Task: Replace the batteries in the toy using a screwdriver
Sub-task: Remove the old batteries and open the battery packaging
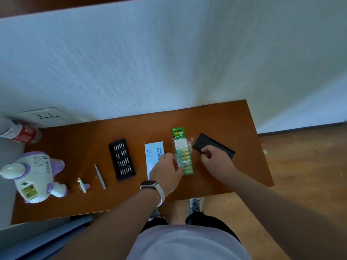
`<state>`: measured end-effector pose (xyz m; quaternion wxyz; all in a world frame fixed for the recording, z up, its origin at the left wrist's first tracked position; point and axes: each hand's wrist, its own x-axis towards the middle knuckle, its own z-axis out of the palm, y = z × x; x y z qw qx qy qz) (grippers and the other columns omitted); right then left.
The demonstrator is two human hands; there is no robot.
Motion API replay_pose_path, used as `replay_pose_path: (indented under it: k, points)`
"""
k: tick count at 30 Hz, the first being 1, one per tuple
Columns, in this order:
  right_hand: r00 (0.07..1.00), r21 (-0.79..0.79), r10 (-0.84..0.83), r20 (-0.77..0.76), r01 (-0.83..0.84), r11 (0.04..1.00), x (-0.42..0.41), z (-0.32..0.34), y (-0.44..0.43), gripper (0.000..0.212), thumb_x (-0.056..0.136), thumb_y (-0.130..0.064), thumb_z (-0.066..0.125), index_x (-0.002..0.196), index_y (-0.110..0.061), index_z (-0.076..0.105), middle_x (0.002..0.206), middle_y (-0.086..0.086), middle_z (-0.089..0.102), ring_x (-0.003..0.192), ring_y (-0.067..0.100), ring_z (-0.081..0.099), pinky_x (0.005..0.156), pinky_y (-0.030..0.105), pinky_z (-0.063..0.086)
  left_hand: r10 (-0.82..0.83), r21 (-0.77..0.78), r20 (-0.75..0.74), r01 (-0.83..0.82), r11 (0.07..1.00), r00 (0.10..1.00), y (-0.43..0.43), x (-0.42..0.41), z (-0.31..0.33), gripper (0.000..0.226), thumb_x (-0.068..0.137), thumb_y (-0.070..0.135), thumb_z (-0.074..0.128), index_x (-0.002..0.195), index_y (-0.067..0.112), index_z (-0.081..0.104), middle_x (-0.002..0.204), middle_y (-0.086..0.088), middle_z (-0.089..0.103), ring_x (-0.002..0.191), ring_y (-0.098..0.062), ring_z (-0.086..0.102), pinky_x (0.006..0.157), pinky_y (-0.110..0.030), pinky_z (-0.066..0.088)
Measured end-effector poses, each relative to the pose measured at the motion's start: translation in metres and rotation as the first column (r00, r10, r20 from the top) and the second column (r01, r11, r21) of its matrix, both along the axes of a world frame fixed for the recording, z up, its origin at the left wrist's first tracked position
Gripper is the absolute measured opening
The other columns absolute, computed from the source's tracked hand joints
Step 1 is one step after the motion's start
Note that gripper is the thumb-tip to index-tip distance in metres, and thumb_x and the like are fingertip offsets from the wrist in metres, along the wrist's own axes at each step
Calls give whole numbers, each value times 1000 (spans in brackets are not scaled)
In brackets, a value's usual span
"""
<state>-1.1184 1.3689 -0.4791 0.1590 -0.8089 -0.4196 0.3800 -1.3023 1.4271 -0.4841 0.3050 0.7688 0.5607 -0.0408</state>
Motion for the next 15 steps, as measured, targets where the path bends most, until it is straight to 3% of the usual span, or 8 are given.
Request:
replay_pose_path:
  k: [4, 7, 10, 13, 15]
  points:
    - [992, 22, 127, -14, -127, 992, 13, -5, 19, 33, 99, -24, 52, 131, -15, 55, 99, -2, 60, 74, 10, 56, 60, 23, 44, 71, 36, -89, -68, 997, 993, -6, 32, -7, 53, 87, 53, 64, 124, 24, 41, 116, 2, 52, 98, -20, 61, 72, -33, 53]
    - [976, 28, 212, -48, -211, 977, 18, -10, 26, 37, 99, -25, 53, 135, -16, 53, 98, -4, 60, 78, 14, 59, 66, 29, 48, 105, 60, -164, -97, 994, 981, -6, 47, -16, 63, 82, 60, 66, 124, 23, 37, 116, 0, 49, 99, -21, 59, 68, -32, 47]
    - [957, 14, 277, -83, -277, 961, 21, -18, 29, 42, 99, -26, 52, 140, -16, 49, 98, -5, 59, 75, 10, 57, 64, 27, 47, 134, 84, -208, -119, 989, 969, -7, 58, -25, 73, 81, 63, 66, 131, 22, 33, 118, -1, 46, 104, -21, 57, 72, -34, 52]
    - [953, 18, 283, -110, -283, 959, 23, -21, 32, 43, 98, -24, 51, 141, -18, 48, 96, -6, 59, 70, 8, 57, 57, 25, 44, 154, 121, -215, -131, 984, 964, -6, 66, -30, 73, 84, 57, 64, 137, 23, 29, 122, -2, 44, 106, -22, 57, 73, -35, 52]
    - [951, 32, 283, -124, -281, 959, 24, -21, 33, 41, 98, -23, 51, 139, -19, 49, 93, -4, 63, 67, 12, 60, 56, 32, 47, 174, 130, -183, -152, 980, 968, -7, 67, -32, 70, 85, 53, 64, 138, 24, 30, 122, -2, 46, 105, -23, 57, 69, -35, 49]
